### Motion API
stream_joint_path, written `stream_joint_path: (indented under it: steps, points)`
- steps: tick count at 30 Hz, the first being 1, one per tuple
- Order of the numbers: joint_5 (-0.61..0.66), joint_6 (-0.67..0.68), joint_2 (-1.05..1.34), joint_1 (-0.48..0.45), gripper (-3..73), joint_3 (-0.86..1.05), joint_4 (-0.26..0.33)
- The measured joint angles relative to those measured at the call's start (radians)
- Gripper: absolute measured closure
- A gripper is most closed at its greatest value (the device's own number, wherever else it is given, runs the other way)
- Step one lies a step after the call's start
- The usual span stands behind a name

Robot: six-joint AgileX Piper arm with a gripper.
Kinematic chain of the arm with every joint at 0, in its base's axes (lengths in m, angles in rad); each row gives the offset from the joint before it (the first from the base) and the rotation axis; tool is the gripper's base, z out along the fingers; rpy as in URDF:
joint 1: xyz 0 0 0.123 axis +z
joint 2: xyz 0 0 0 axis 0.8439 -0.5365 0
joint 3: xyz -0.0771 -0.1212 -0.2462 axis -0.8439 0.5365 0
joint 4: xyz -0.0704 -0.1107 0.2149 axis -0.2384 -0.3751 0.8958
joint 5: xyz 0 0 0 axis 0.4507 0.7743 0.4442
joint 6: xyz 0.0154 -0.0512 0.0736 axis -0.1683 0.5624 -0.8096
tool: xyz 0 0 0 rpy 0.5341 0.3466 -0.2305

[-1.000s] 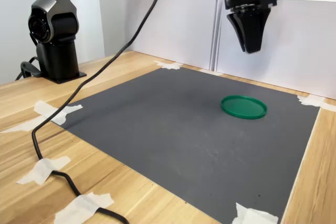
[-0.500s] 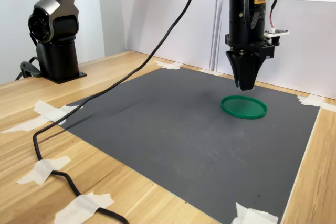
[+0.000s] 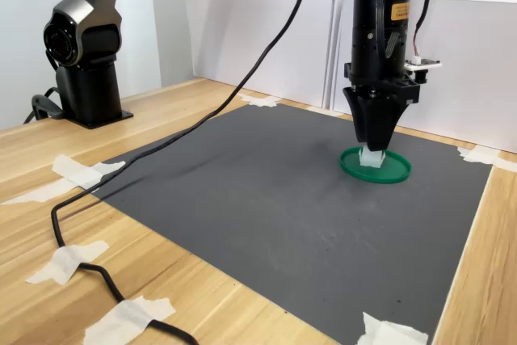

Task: Grasp a white terminal and put it on the green lid.

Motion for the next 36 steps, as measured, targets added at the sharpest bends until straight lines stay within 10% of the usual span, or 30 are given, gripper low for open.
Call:
stream_joint_path:
  steps: [11,23,36]
  points:
    - [-0.015,0.0,0.089,0.0,21.8,0.016,0.0]
    - [-0.311,0.0,0.493,-0.061,66.6,0.372,0.044]
    - [-0.614,-0.142,0.959,-0.251,71.1,0.794,0.106]
